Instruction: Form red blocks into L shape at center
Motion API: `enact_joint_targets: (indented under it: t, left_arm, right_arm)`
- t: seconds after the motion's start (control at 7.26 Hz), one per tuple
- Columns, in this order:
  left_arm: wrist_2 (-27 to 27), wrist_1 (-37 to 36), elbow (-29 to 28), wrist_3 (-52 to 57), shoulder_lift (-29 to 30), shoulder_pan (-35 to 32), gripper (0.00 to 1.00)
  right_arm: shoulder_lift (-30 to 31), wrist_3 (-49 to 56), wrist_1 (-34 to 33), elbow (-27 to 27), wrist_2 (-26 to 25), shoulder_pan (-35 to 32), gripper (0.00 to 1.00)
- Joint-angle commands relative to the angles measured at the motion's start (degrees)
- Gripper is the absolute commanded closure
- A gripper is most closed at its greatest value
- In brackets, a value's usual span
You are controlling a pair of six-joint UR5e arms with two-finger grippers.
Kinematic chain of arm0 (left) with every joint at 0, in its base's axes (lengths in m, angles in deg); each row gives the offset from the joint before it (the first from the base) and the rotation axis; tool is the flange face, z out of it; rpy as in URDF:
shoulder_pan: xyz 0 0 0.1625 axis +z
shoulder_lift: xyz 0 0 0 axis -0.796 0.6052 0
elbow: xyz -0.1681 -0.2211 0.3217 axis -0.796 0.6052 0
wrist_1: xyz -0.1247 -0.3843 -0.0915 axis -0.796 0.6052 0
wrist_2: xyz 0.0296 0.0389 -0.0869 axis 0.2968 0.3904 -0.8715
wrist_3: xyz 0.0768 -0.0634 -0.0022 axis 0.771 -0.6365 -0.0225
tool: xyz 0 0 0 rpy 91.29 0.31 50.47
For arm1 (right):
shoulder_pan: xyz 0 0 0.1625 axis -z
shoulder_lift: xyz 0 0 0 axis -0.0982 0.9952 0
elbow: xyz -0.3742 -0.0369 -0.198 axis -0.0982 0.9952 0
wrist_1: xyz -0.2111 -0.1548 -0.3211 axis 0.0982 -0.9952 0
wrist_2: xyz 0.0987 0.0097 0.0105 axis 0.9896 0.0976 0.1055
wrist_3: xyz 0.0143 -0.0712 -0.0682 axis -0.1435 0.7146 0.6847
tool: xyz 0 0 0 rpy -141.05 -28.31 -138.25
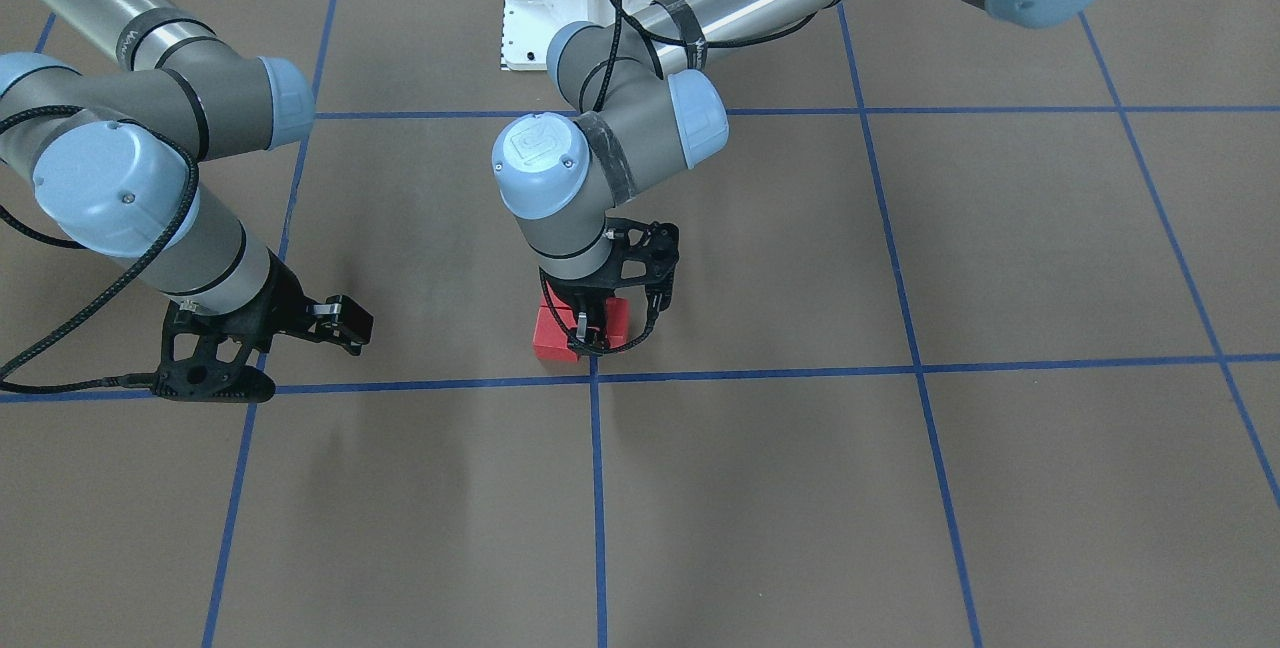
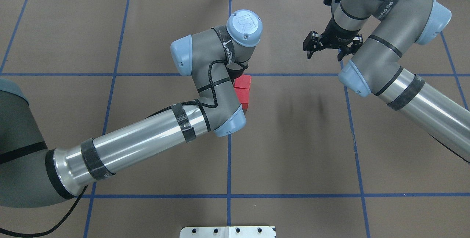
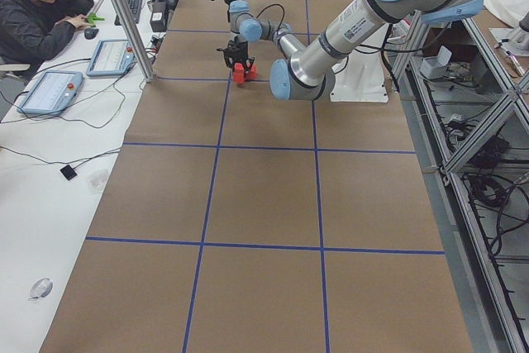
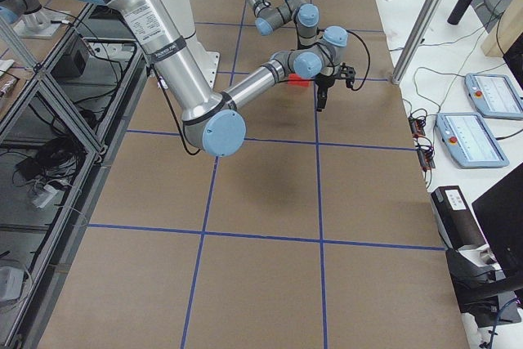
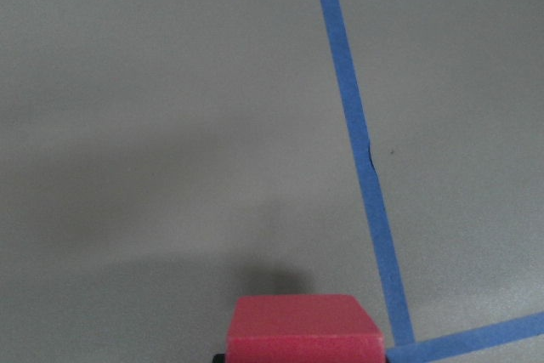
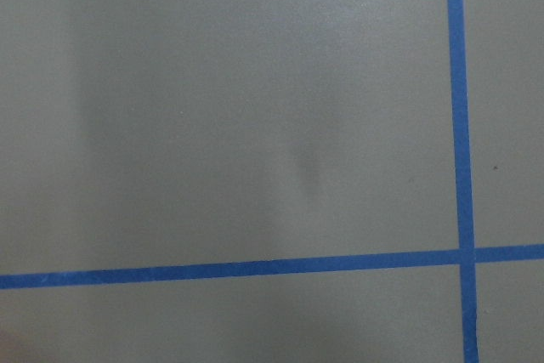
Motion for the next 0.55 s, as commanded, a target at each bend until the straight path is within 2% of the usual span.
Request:
enact_joint_targets:
  t: [0.0, 0.41]
  left_arm:
    - [0.0, 0.0, 0.0, 0.0, 0.0, 0.08, 1.0]
    - [0.35, 0.09, -0.44, 0.0, 0.79, 0.08, 1.0]
  right_arm:
    - [0.41, 0.29, 0.0, 0.06, 0.0, 0.0, 0.01]
    - [0.51, 0.73, 0.0, 0.15, -0.09, 0.0, 0.01]
